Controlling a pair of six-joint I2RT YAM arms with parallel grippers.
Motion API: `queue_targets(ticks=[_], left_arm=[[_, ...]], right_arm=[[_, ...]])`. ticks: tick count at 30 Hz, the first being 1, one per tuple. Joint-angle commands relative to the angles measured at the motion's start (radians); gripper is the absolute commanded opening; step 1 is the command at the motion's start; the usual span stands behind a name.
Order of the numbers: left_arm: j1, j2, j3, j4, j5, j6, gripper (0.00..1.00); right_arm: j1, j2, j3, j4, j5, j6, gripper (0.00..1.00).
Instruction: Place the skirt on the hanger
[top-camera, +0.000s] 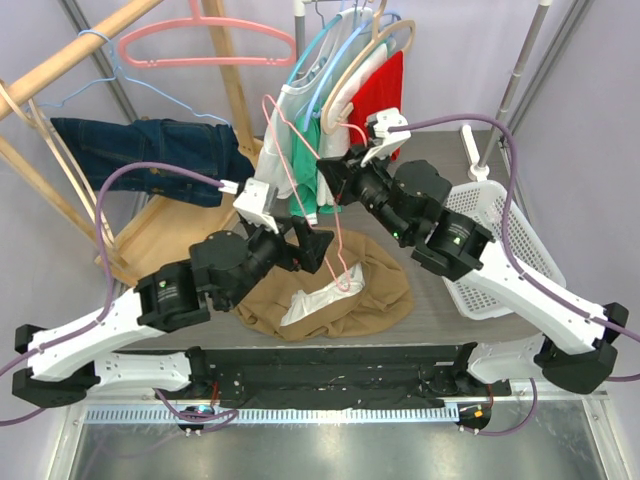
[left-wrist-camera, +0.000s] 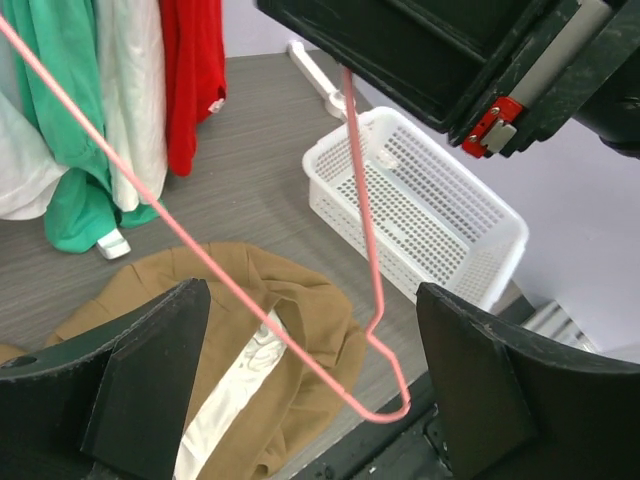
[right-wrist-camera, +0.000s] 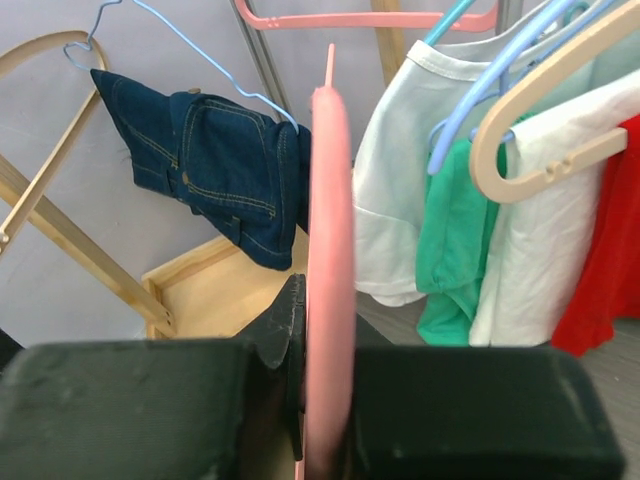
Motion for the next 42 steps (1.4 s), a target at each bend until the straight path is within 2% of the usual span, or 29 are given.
queue_targets(ticks=[1, 6, 10, 13, 16, 18, 23, 29, 34, 39, 42], left_arm=[[-0.003, -0.081, 0.001, -0.028, 0.083, 0.047, 0.89], [-0.004, -0.14, 0.001, -0.115, 0.05, 0.047, 0.91], [-0.004, -0.152, 0.007, -0.19, -0.007, 0.004, 0.94], [-0.004, -0.126, -0.003, -0.253, 0.005, -0.032, 0.94], [-0.003, -0.092, -0.045, -0.284, 0.082, -0.063, 0.89], [-0.004, -0.071, -0.08, -0.301, 0.146, -0.075, 0.81], [-0.004, -0.02, -0.144, -0.401, 0.185, -0.155, 0.59], [-0.004, 0.033, -0.183, -0.473, 0.226, -0.275, 0.42], [-0.003, 0.056, -0.264, -0.419, 0.258, -0.338, 0.4], [-0.003, 0.118, -0.301, -0.362, 0.269, -0.346, 0.43], [-0.003, 0.173, -0.316, -0.34, 0.203, -0.346, 0.45]], right_arm=[[0.0, -0.101, 0.043, -0.056, 0.042, 0.0, 0.01], [0.0, -0.179, 0.02, -0.194, 0.023, -0.031, 0.01], [0.001, -0.248, 0.006, -0.347, -0.089, -0.072, 0.01], [0.001, -0.271, 0.003, -0.49, -0.164, -0.083, 0.01], [0.001, -0.309, -0.067, -0.562, -0.191, -0.078, 0.01], [0.0, -0.352, -0.127, -0.582, -0.22, -0.075, 0.01], [0.001, -0.42, -0.175, -0.671, -0.272, -0.04, 0.01], [0.001, -0.477, -0.181, -0.829, -0.217, 0.033, 0.01], [0.0, -0.561, -0.204, -0.884, -0.194, 0.099, 0.01], [0.001, -0.546, -0.203, -0.932, -0.231, 0.118, 0.01], [0.0, -0.533, -0.215, -0.947, -0.263, 0.119, 0.01]])
